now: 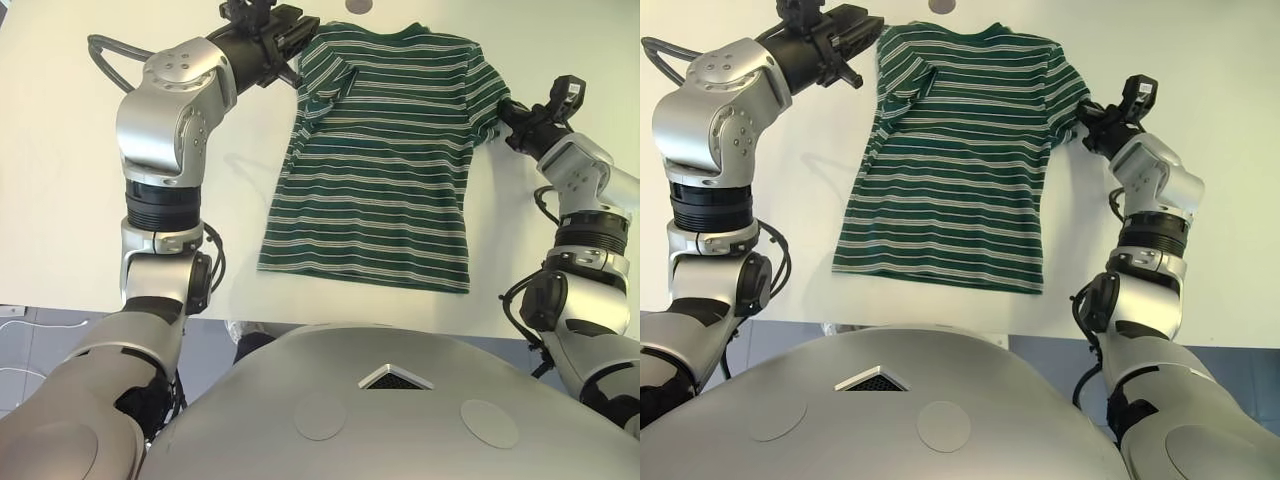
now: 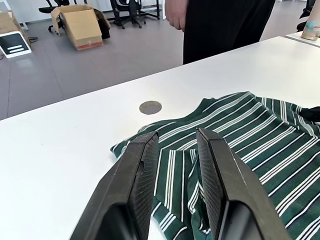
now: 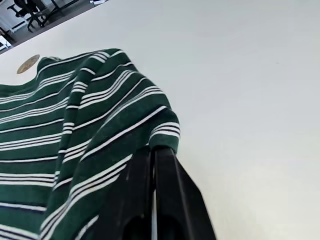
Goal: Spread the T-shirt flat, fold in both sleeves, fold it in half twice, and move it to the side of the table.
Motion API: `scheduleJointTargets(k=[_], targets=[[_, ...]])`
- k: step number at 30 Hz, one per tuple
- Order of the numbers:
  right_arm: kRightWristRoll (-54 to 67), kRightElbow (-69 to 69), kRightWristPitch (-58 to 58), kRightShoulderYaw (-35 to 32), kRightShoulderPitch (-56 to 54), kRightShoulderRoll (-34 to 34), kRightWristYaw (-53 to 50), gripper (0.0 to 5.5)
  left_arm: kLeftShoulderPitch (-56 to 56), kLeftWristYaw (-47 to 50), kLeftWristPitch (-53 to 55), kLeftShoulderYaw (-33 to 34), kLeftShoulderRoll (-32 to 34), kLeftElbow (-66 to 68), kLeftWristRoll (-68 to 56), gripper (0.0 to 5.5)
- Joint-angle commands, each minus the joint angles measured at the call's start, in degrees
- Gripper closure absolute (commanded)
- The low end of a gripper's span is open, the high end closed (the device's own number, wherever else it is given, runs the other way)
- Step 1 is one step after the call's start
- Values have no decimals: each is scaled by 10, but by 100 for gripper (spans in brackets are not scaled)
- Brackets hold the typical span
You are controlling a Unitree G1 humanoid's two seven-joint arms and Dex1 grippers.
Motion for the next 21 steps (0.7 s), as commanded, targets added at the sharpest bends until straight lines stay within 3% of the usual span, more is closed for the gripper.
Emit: scheduleJointTargets(k=[1,5,8,11,14,16,18,21], targets=[[-50,-91,-45,70,2,17,-14,547,56,-3,-4,17,28,-18,1,412],[-80,-140,-53,129,-3,61,-37,547,61,0,-21,10,18,-12,-1,412],[-113,-64,-48,167,-26,96,-61,547,52,-2,-35,3,11,-12,-1,412],[-119,-37,-57,171,-41,123,-75,493,52,-12,-49,3,17,-14,-2,412],[-116,-106,-44,183,-23,118,-56,423,73,-26,-69,-5,35,-24,8,412],[-91,-237,0,204,40,86,-6,389,97,-40,-102,-17,53,-37,23,412],[-76,-369,20,227,114,13,69,338,137,-64,-149,-24,88,-62,39,412],[-97,-452,-110,192,186,-125,190,330,211,-122,-319,-27,190,-78,110,349]])
